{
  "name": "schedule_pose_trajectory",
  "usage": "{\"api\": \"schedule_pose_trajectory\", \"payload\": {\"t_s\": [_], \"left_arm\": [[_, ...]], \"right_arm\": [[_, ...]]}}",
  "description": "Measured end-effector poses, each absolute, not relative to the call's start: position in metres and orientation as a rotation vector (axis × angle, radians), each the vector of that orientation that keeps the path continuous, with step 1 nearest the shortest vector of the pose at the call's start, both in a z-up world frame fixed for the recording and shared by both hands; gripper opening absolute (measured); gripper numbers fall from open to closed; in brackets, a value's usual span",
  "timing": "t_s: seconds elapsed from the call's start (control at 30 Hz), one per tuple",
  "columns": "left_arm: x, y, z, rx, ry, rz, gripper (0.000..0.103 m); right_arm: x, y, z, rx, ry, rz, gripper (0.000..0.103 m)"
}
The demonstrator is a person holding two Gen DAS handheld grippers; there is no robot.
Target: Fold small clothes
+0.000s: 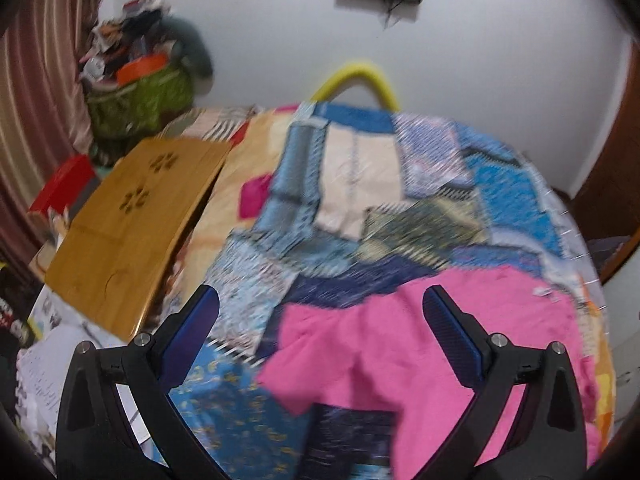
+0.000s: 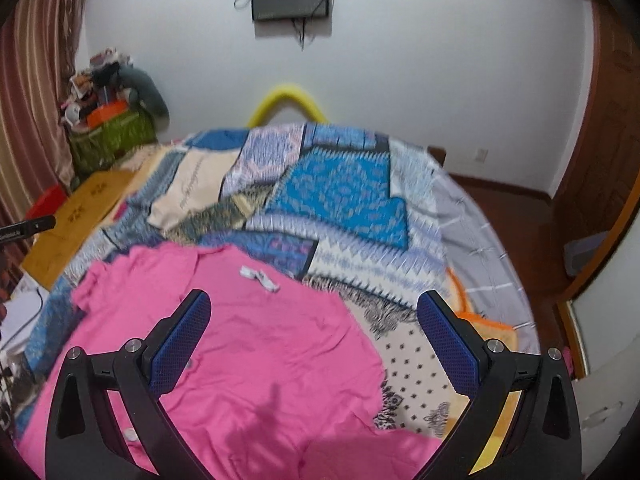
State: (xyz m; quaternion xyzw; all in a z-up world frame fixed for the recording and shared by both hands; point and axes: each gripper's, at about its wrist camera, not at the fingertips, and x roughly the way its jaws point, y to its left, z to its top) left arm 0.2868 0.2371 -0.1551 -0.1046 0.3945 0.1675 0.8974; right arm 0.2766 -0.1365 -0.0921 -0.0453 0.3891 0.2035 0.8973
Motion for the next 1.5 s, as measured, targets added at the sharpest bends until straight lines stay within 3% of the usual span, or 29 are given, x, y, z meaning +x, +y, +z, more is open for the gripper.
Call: {"api": "schedule_pose_trajectory", "payload": {"t_s": [0.2,0.27,0.5,0.63,0.73,0.83,0.9,0.97,1.07,1.5], "left_arm": [[0.295,0.256,-0.209,-0.25,0.972,0.319,0.101],[0.295,0.251,-0.221,-0.251,1.004,0.291,0.093],[0.302,0.22,-0.251,-0.181,1.069,0.154,0.082],[0.307,0.217,-0.263,-0.193,1.111,0.131,0.062],[0.309,0.221,-0.266,-0.228,1.113,0.132,0.053],[0.309,0.221,-0.266,-0.243,1.11,0.123,0.032],[0.31,0.221,-0.266,-0.255,1.112,0.119,0.028],[0.31,0.221,-0.265,-0.257,1.114,0.127,0.014],[0.309,0.222,-0.26,-0.274,1.113,0.142,0.004],[0.293,0.206,-0.169,-0.261,0.952,0.101,0.002]], "right_arm": [[0.295,-0.137,-0.126,-0.115,0.871,0.435,0.1],[0.301,-0.135,-0.134,-0.119,0.872,0.436,0.097],[0.306,-0.129,-0.153,-0.139,0.921,0.44,0.09],[0.304,-0.125,-0.157,-0.146,0.925,0.45,0.09],[0.302,-0.121,-0.157,-0.144,0.924,0.456,0.09],[0.3,-0.119,-0.158,-0.15,0.923,0.456,0.09],[0.299,-0.119,-0.158,-0.151,0.922,0.46,0.09],[0.297,-0.117,-0.156,-0.153,0.919,0.459,0.09],[0.292,-0.115,-0.153,-0.151,0.915,0.46,0.09],[0.275,-0.122,-0.122,-0.14,0.85,0.457,0.09]]}}
